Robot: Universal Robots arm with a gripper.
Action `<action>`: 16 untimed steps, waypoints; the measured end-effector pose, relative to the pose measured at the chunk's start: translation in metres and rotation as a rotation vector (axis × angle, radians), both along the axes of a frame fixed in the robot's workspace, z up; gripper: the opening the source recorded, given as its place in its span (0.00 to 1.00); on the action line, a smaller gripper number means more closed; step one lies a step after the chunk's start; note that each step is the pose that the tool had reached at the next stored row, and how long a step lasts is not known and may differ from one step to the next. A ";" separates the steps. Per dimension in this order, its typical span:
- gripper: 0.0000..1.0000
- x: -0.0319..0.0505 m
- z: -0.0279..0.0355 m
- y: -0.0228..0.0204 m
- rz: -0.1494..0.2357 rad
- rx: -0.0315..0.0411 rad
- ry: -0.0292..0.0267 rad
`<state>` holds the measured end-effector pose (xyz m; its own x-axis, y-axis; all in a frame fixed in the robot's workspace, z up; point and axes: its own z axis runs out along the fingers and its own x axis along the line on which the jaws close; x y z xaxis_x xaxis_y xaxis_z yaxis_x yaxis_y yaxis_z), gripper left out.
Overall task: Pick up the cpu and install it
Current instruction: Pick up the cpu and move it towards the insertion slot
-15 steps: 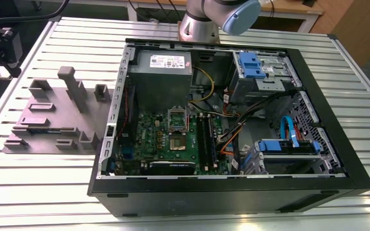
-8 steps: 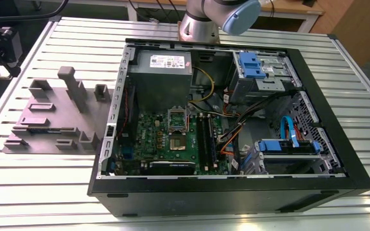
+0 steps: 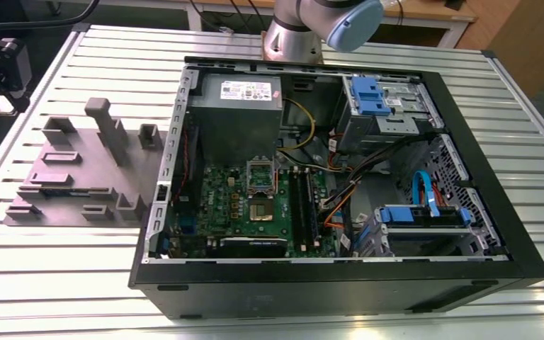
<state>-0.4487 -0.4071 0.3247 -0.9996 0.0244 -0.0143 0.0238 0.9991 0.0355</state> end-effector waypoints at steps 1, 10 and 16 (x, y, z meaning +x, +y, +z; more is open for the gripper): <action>0.47 0.0000 0.0003 0.0000 0.000 -0.0001 0.0001; 0.47 0.0000 0.0017 0.0000 0.000 0.0009 0.0000; 0.47 0.0000 0.0032 0.0000 0.000 0.0009 -0.0001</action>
<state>-0.4487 -0.4071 0.3279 -0.9996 0.0244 -0.0144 0.0239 0.9991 0.0364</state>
